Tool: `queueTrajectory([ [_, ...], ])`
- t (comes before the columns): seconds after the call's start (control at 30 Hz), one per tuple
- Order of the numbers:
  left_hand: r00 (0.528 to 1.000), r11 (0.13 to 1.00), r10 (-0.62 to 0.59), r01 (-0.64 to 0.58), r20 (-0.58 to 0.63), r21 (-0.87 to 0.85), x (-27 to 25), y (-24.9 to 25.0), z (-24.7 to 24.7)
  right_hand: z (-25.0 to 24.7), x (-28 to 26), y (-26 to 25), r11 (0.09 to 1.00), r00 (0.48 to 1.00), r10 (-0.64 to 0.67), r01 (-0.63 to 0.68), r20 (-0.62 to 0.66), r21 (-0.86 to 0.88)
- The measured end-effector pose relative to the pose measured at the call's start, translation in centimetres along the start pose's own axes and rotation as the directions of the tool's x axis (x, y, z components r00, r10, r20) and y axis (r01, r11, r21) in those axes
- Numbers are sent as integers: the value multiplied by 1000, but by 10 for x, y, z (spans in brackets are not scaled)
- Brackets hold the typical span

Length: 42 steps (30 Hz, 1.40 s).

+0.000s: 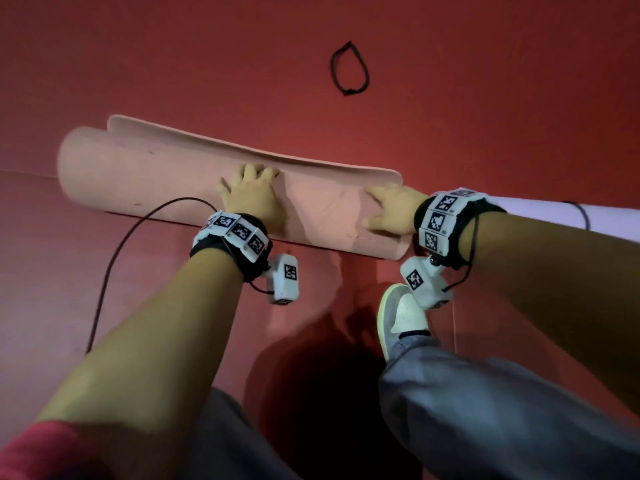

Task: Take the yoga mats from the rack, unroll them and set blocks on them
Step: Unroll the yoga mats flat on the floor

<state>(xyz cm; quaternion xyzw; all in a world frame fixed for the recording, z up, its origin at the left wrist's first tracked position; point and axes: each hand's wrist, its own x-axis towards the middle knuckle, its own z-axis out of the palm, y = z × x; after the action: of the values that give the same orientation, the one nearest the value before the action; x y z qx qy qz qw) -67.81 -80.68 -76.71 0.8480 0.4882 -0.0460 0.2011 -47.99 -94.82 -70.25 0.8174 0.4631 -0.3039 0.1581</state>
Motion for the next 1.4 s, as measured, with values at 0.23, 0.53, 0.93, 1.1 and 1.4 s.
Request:
queueTrajectory([
  [0.23,994,998,-5,-1,114,55,-23,-2,-12,-16,-21,-53,990,990,-133,135,-52,41],
  [0.53,985,992,-129,129,117,10,-8,-13,-23,-34,55,-77,934,935,-350,353,55,-53],
  [0.93,845,813,-514,535,149,-230,-4,-18,-24,-48,176,-90,902,854,-402,432,331,-18],
  [1.1,756,710,-633,653,170,-263,-25,-9,-20,-40,184,-85,909,845,-386,416,369,-2],
  [1.4,703,704,-710,707,35,71,-28,-9,-45,-17,194,-96,918,904,-362,388,227,-80],
])
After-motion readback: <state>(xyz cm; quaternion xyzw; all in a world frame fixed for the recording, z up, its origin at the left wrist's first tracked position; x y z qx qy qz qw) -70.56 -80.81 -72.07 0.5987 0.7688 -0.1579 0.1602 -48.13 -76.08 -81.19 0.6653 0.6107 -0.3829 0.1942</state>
